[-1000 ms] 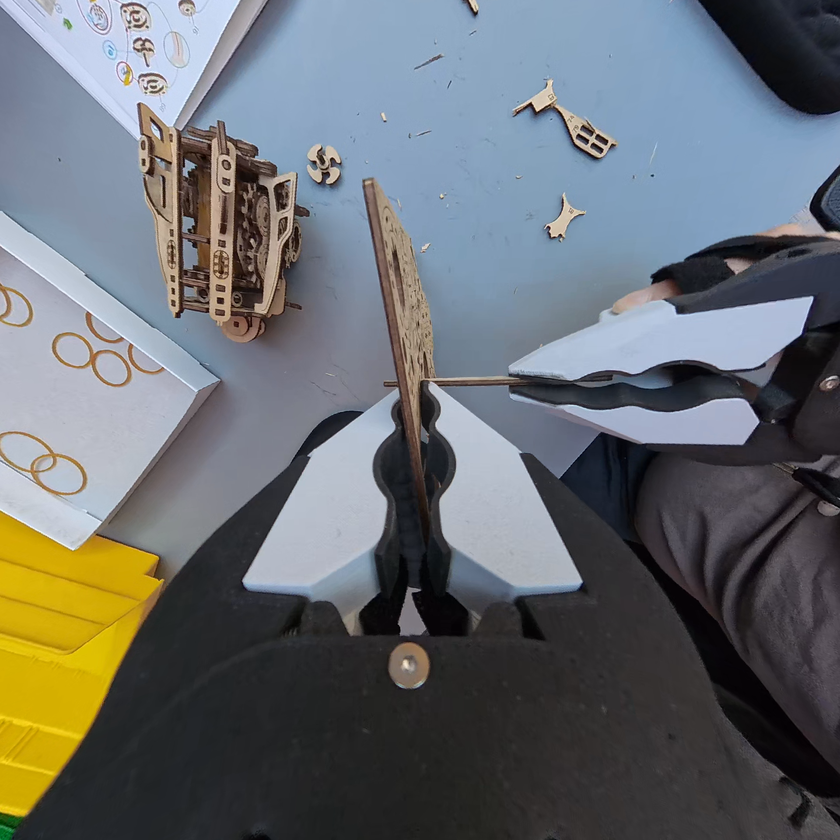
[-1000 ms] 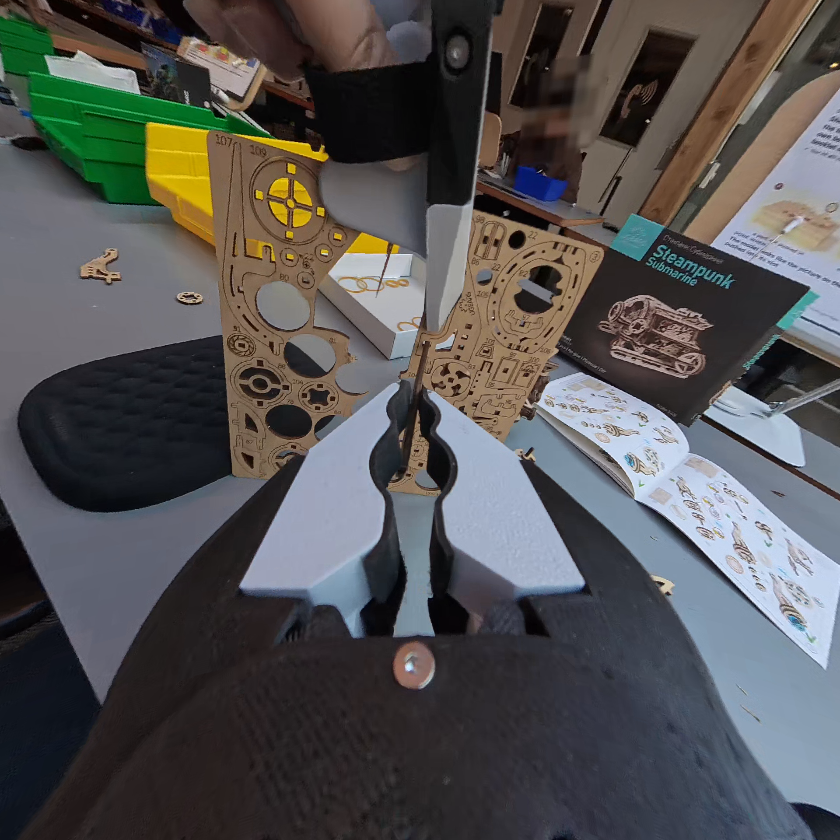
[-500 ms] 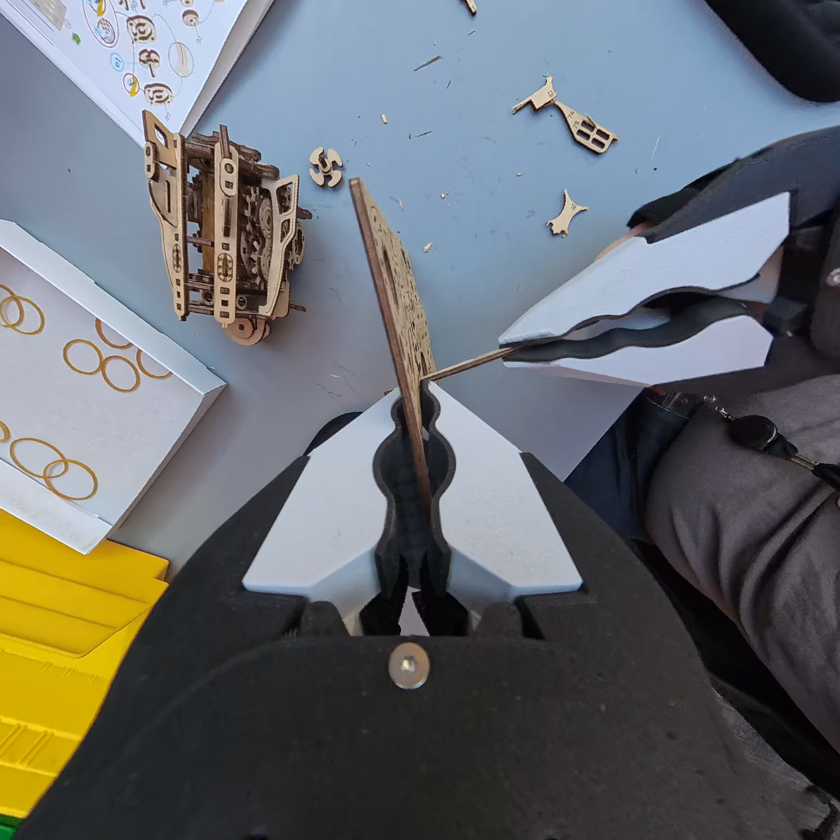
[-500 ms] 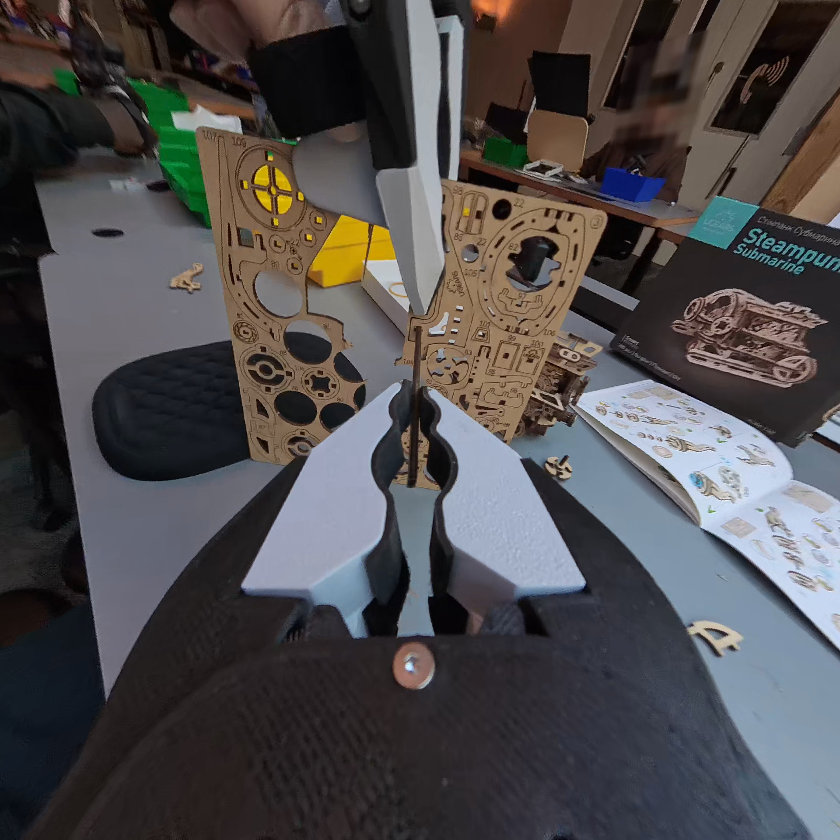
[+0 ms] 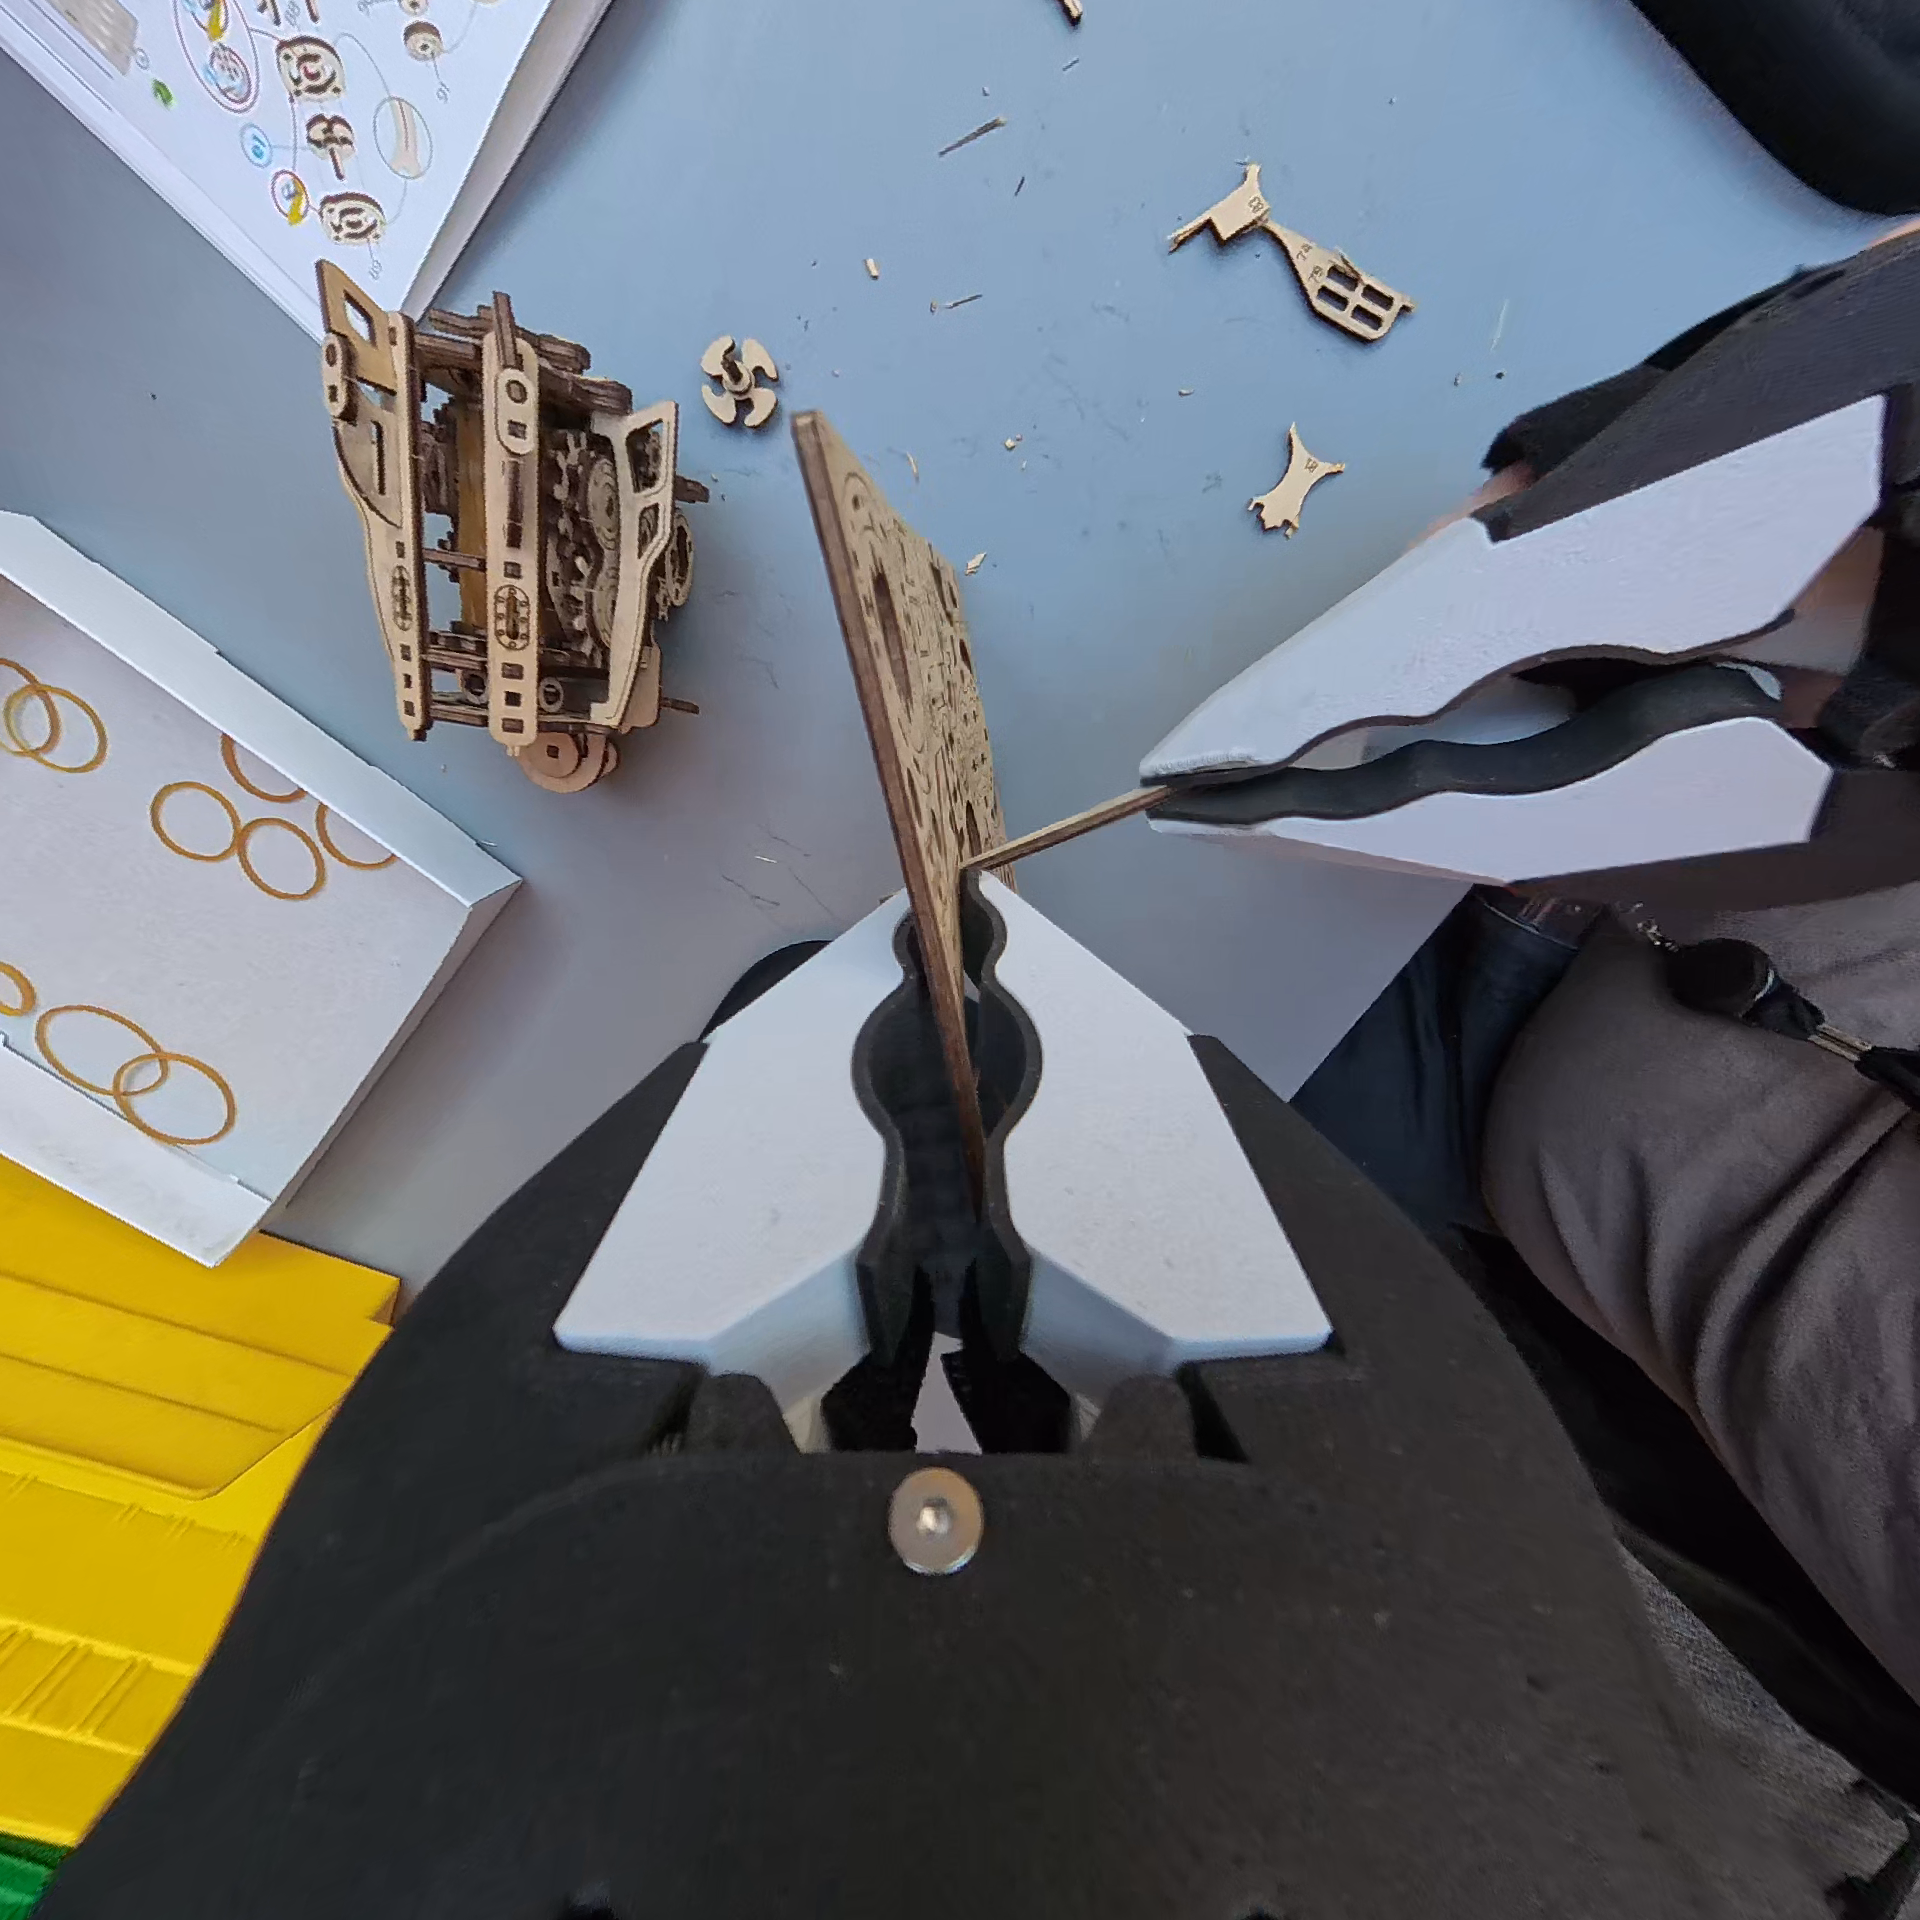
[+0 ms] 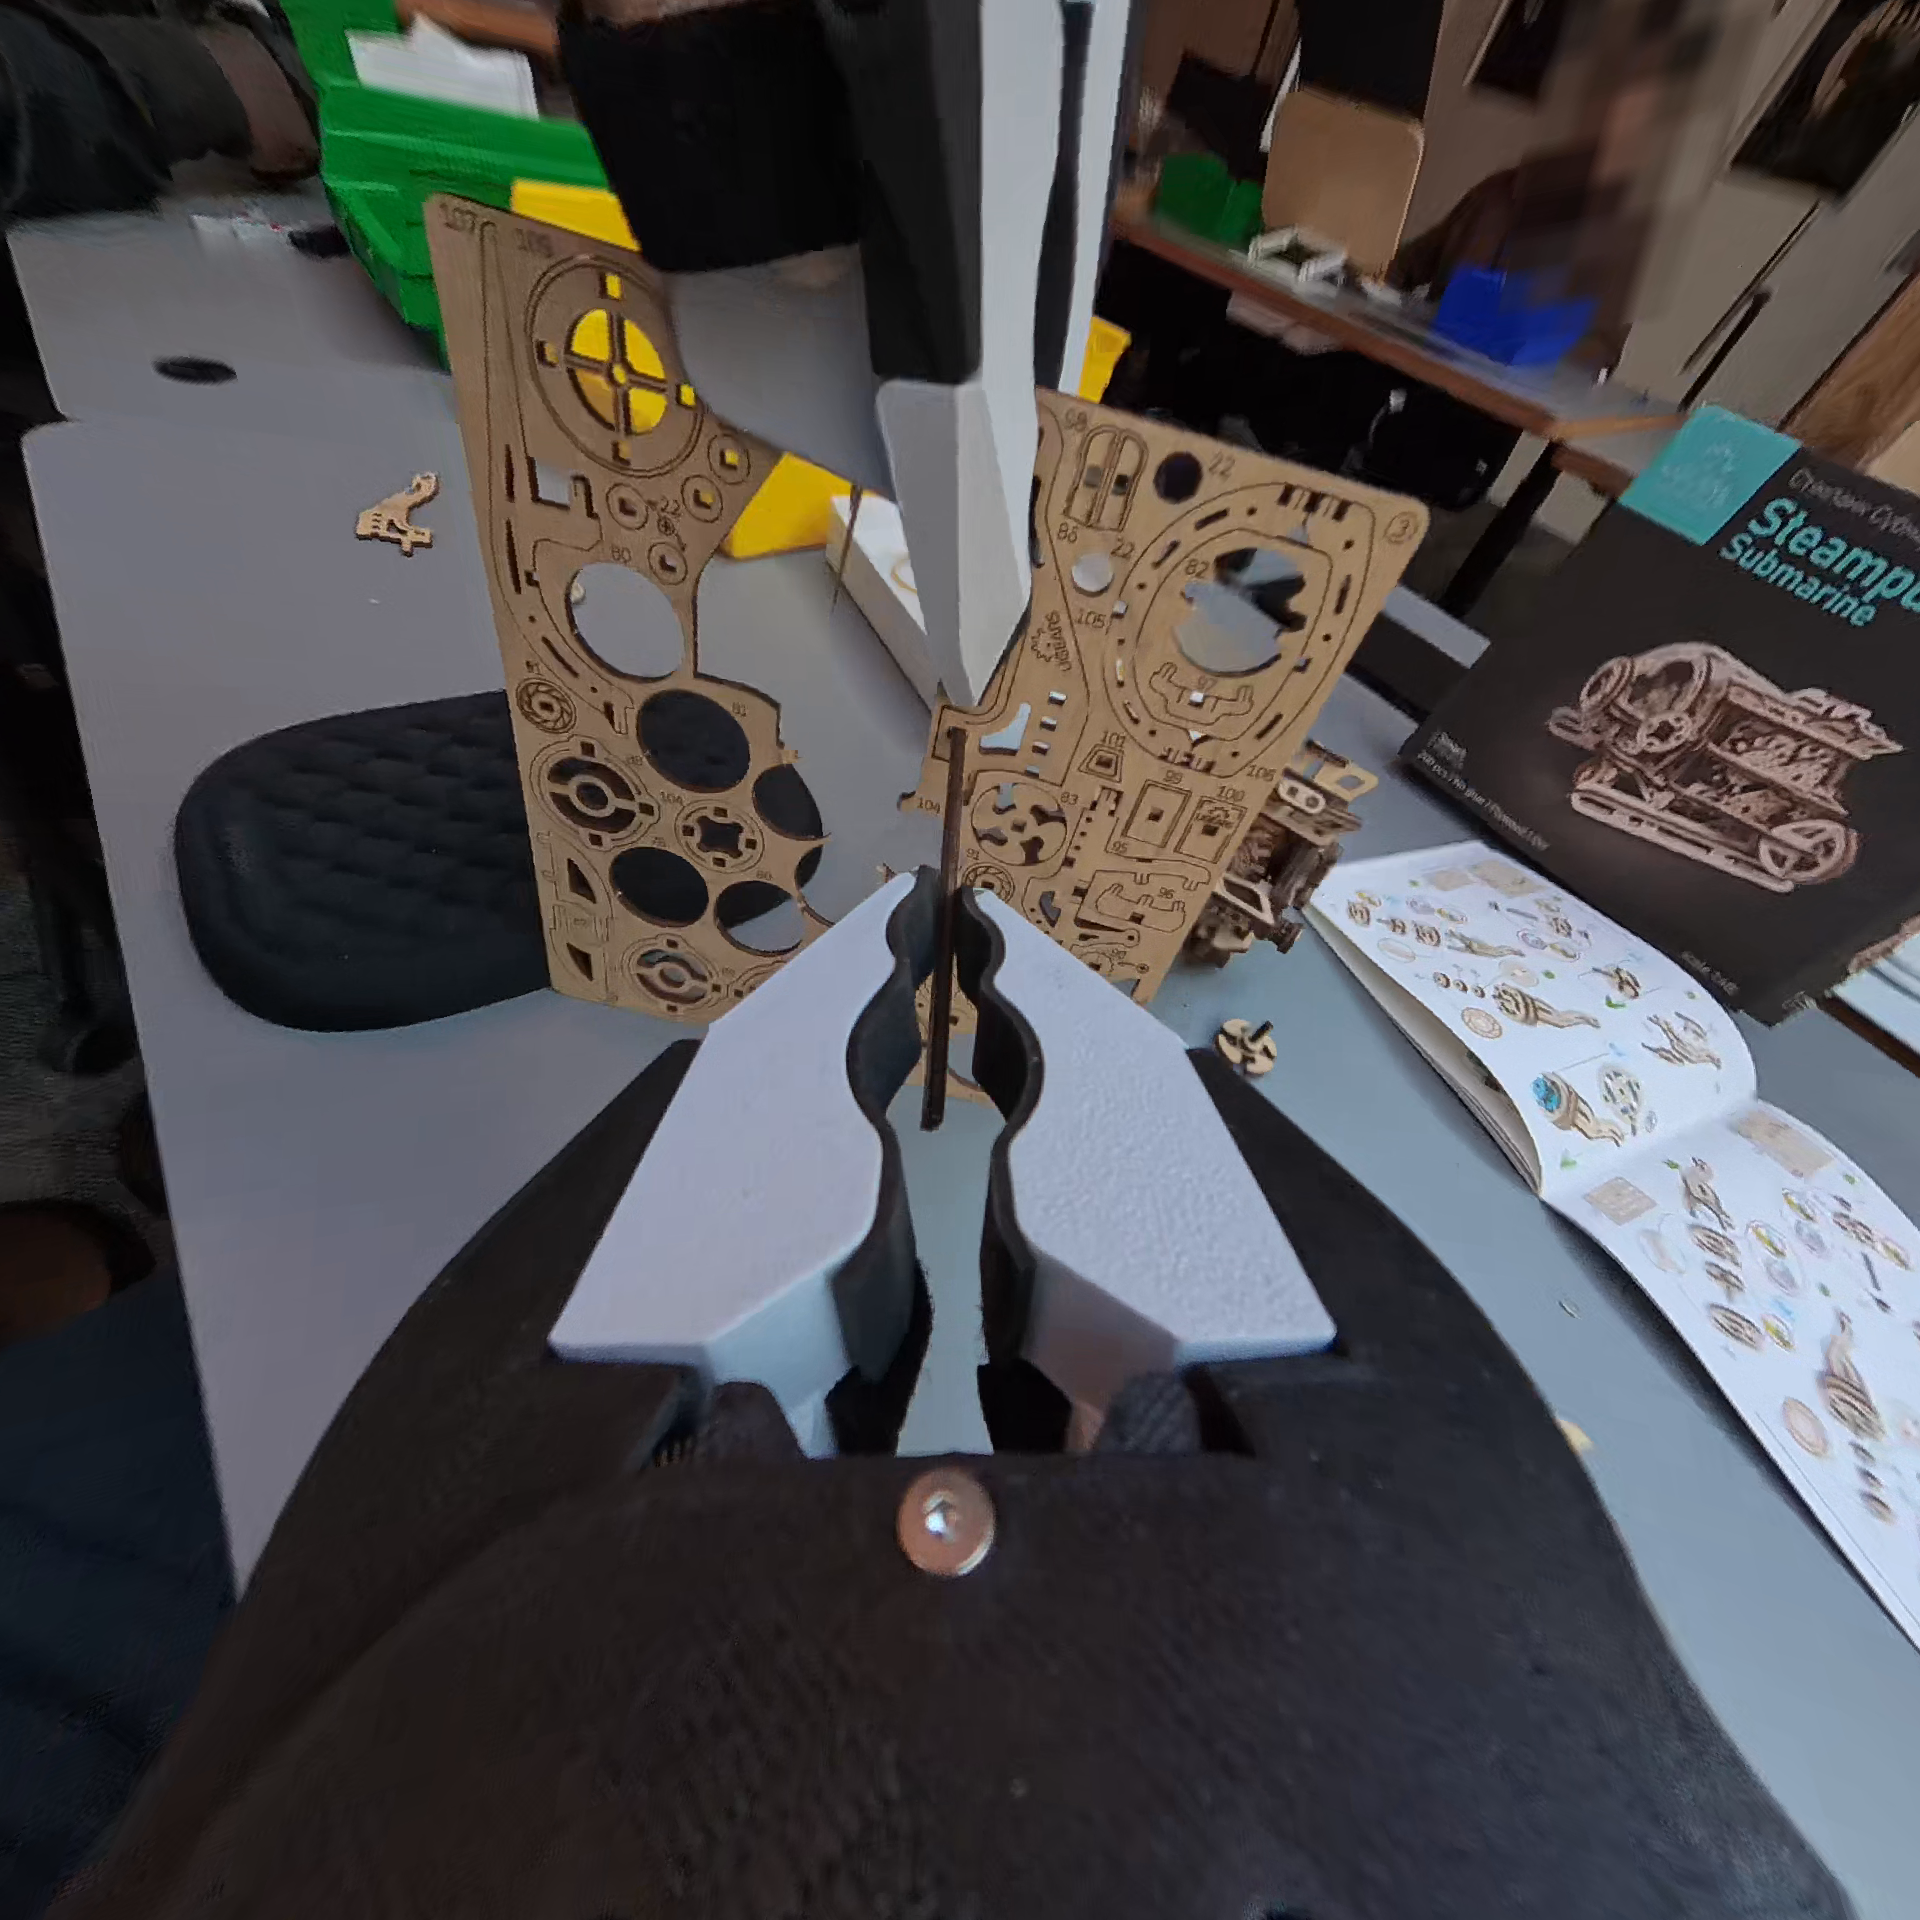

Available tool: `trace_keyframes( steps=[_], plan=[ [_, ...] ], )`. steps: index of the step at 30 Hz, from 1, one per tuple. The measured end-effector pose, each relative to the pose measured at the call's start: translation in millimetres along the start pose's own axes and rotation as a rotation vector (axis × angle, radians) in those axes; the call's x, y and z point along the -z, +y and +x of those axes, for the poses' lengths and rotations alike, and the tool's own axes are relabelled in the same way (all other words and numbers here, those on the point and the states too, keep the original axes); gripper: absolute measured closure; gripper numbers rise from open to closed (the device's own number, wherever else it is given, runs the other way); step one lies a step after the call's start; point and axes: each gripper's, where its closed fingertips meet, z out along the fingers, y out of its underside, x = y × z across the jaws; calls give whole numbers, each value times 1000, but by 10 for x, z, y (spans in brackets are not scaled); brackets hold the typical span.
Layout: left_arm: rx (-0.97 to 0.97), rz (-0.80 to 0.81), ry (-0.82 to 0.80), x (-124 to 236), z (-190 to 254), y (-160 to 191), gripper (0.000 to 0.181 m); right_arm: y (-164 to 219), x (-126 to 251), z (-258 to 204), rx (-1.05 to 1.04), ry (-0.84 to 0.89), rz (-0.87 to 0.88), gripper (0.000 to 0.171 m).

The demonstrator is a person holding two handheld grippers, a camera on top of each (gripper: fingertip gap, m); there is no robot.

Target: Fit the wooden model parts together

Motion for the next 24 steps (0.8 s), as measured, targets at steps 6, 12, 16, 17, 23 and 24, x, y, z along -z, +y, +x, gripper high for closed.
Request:
trace_keyframes(
  steps=[6, 12, 16, 17, 23, 24],
  plan=[
    [20, 1, 37, -1, -2, 2, 180, -77, 32, 6, 7, -9, 113, 170],
    [16, 5, 26, 0, 8, -4, 180, -69, 34, 14, 32, -40, -106, 169],
    [28, 19, 41, 3, -6, 11, 180, -16, -9, 12, -65, -78, 144, 169],
    [30, 20, 50, 4, 1, 8, 180, -21, -1, 16, -57, -77, 168, 169],
    [14, 4, 53, 2, 49, -15, 180, -135, 82, -14, 103, -15, -73, 169],
    [12, 2, 41, 3, 26, -8, 180, -99, 43, -10, 100, -12, -31, 170]
  ],
)
